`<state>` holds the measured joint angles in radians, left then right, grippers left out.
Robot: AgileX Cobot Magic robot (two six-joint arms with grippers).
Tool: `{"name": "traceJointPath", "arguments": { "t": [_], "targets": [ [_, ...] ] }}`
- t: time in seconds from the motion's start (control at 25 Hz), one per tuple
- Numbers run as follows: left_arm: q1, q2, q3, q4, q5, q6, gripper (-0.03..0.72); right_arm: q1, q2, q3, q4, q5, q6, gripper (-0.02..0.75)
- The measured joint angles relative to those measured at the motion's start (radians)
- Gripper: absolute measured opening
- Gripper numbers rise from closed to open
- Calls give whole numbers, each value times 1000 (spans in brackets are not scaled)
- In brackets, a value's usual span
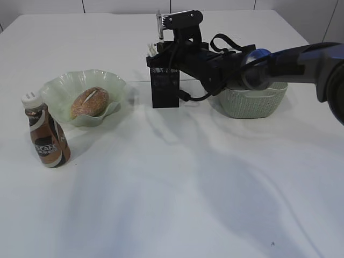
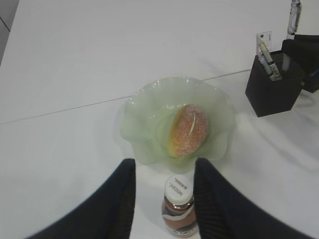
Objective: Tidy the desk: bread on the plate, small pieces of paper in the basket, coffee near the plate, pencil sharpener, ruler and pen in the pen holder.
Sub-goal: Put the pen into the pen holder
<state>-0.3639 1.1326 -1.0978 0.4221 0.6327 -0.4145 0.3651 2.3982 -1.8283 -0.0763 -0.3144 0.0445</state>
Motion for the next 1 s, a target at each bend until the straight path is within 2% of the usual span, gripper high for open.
{"name": "traceJointPath", "arguments": {
  "t": [0.72,0.84,1.0],
  "targets": [
    [0,0,0,-6,-34,-4,274,-22,33,-16,0,2,-1,110],
    [0,0,0,-6,-37,-4,274,-22,44,-16,-5,2,-1,117],
    [0,0,0,-6,-48,-4,274,-22,51,-16,-9,11,-1,162]
  ]
}}
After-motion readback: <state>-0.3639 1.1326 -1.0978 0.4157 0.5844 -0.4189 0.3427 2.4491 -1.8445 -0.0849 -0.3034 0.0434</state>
